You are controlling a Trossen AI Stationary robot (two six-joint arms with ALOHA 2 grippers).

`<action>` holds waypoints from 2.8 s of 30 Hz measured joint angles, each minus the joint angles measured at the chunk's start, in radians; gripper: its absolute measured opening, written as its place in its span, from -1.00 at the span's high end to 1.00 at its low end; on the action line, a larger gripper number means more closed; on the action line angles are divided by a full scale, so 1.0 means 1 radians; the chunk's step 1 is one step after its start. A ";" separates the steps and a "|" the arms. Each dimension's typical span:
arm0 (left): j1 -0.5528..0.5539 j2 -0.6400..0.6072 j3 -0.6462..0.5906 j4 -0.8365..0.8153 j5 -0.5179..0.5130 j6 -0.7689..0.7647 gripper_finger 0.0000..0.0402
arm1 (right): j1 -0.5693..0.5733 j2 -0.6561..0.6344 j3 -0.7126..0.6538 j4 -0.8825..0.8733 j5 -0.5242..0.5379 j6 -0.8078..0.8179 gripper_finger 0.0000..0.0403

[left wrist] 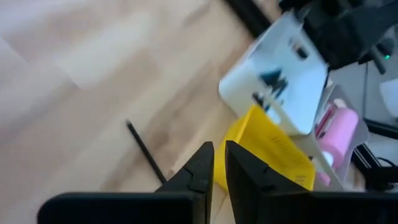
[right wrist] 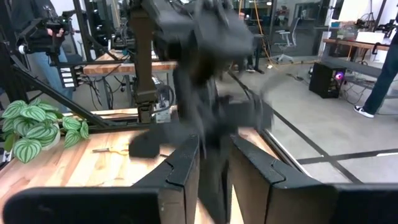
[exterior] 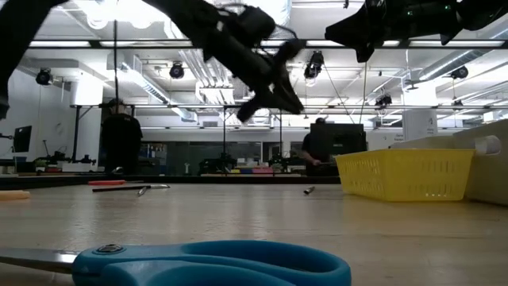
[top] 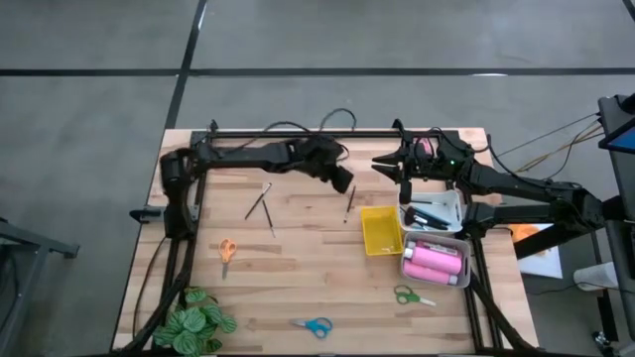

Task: Pick & Place Paint Supplies
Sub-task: Put the black paint brush into the white bin

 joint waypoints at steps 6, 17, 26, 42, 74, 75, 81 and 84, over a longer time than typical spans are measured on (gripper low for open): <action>0.000 -0.233 -0.150 0.064 -0.071 0.212 0.79 | 0.000 0.000 0.000 -0.001 0.000 0.000 0.59; 0.002 -0.776 -0.612 0.288 -0.117 0.432 0.79 | 0.001 0.000 0.000 -0.002 0.000 0.000 0.59; 0.002 -1.215 -0.906 0.368 -0.116 0.509 0.79 | 0.001 0.000 0.000 -0.002 0.000 0.000 0.59; 0.002 -1.472 -1.066 0.373 -0.116 0.509 0.79 | 0.001 0.000 0.000 -0.002 0.000 0.000 0.59; 0.002 -1.471 -1.070 0.166 -0.116 0.471 0.79 | 0.000 0.000 0.000 -0.002 0.000 0.000 0.59; 0.002 -1.471 -1.070 0.146 -0.116 0.471 0.79 | 0.000 0.000 0.000 -0.002 0.000 0.000 0.59; 0.002 -1.471 -1.070 0.002 -0.116 0.471 0.79 | 0.000 0.000 0.000 -0.002 0.000 0.003 0.59; 0.002 -1.471 -1.070 -0.083 -0.116 0.471 0.79 | 0.000 0.000 0.000 0.012 0.000 0.097 0.59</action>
